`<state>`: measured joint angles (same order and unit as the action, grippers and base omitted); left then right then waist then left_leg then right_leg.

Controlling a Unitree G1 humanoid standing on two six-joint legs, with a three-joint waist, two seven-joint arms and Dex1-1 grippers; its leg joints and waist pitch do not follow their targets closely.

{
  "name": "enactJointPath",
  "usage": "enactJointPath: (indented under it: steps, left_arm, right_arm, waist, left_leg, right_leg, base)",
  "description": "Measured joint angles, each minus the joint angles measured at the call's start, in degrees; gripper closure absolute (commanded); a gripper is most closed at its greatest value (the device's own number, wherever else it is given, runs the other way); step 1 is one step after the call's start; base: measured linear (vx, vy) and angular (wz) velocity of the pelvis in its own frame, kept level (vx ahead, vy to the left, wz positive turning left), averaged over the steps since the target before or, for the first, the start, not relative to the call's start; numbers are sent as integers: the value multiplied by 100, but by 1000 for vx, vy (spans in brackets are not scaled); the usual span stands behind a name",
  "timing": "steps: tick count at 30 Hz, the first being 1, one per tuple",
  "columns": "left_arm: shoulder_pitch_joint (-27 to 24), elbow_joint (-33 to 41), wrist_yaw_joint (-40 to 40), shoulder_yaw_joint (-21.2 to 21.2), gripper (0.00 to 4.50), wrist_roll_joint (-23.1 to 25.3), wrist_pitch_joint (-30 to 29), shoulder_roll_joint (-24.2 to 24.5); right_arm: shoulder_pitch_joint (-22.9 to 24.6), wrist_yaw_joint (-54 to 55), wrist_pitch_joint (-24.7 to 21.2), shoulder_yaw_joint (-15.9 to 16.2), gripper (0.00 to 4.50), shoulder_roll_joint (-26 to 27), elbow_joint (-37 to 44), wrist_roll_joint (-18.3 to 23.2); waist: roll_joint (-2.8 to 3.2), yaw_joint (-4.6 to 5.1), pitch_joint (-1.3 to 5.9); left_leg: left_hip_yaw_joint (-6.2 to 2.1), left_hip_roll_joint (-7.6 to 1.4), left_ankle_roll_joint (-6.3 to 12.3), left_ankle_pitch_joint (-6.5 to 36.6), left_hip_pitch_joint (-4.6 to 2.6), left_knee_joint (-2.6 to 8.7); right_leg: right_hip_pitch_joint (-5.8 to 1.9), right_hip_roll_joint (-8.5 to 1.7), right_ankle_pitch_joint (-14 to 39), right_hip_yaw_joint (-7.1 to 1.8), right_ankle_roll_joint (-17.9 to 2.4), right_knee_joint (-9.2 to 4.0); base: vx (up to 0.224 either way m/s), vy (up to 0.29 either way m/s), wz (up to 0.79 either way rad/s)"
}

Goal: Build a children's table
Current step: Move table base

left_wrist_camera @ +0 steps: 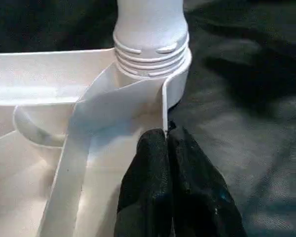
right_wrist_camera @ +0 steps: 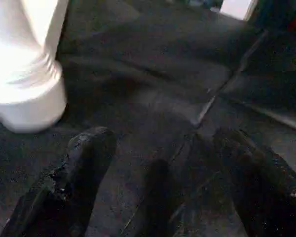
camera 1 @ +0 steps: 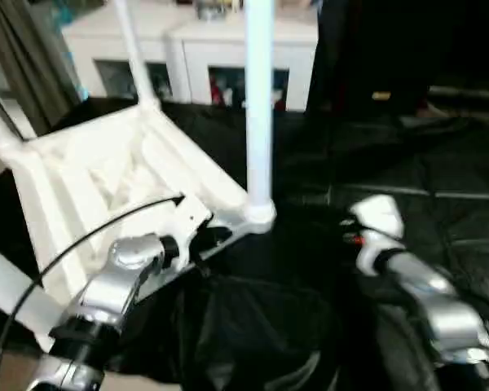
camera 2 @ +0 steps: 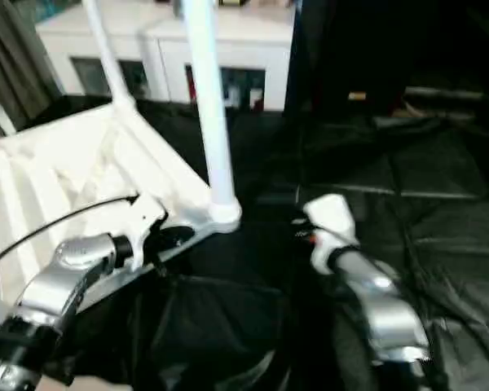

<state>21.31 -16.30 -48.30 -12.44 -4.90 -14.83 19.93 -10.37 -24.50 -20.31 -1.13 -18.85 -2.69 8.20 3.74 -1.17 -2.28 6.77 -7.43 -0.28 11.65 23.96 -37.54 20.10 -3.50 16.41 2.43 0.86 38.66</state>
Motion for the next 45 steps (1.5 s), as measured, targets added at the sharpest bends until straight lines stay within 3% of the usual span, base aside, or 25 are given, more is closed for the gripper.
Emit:
enactJointPath:
  steps: [2,5,8,11,17,22,29,35,40,45]
  left_arm:
    - [35,-66,-169,-101,445,0,36,19]
    - [131,-230,-506,-220,445,3,147,155]
    - [208,-323,-703,-328,445,44,284,237]
    - [423,-532,-1036,-520,445,177,544,266]
    - [778,-771,-1491,-664,445,200,963,81]
    - [862,-891,-1544,-846,445,224,1124,-35]
    - [881,-922,-1456,-815,394,224,782,-78]
    - [583,292,-819,-510,348,224,-327,58]
    - [500,476,-274,-399,339,335,-743,-77]
    - [347,483,-236,-411,339,331,-1006,-136]
  right_arm:
    - [-12,-238,2,-1,80,-102,38,102]
    - [4,-671,92,109,80,-392,109,143]
    - [48,-911,120,137,80,-525,161,149]
    - [137,-1115,196,175,80,-664,159,143]
    - [135,-1171,245,172,80,-719,160,142]
    - [193,-1172,298,169,80,-729,194,136]
    - [377,-1168,299,161,80,-763,255,137]
    - [566,-1165,298,156,80,-758,498,145]
    - [650,-1364,292,210,80,-719,705,329]
    - [658,-1475,295,280,80,-725,721,344]
  waist:
    - [14,-32,-10]
    - [12,-75,-20]
    - [5,-93,-24]
    - [7,-134,-24]
    - [9,-125,-21]
    - [22,-77,-9]
    - [43,-70,2]
    - [43,-61,0]
    - [50,-62,0]
    - [67,-67,-7]
  left_leg:
    - [90,-57,-16,6,-45,8]
    - [210,-64,-14,5,-111,74]
    - [300,-73,10,-10,-130,104]
    - [331,-77,45,-50,-131,104]
    - [401,-57,81,-64,-128,107]
    - [423,-58,133,-68,-93,120]
    - [435,-62,161,-76,-55,122]
    - [443,-66,157,-76,-79,135]
    - [446,-66,156,-76,-78,138]
    - [451,-65,156,-76,-75,149]
  right_leg:
    - [-42,0,-32,5,-51,-31]
    - [-72,-56,-69,-10,-77,-56]
    - [-78,-103,-86,-15,-73,-67]
    - [-87,-115,-87,-18,-73,-78]
    - [-99,-177,-94,-15,-70,-110]
    - [-79,-181,-112,-16,-57,-164]
    - [-32,-183,-115,-17,-53,-160]
    - [-35,-184,-123,-20,-56,-160]
    - [-32,-184,-125,-23,-54,-163]
    - [-27,-186,-125,-26,-53,-172]
  base:
    - [-65,20,3]
    - [-68,25,2]
    - [-19,7,1]
    - [0,0,0]
    - [0,0,0]
    - [0,0,0]
    - [0,0,0]
    - [0,0,0]
    - [0,0,0]
    - [0,0,0]
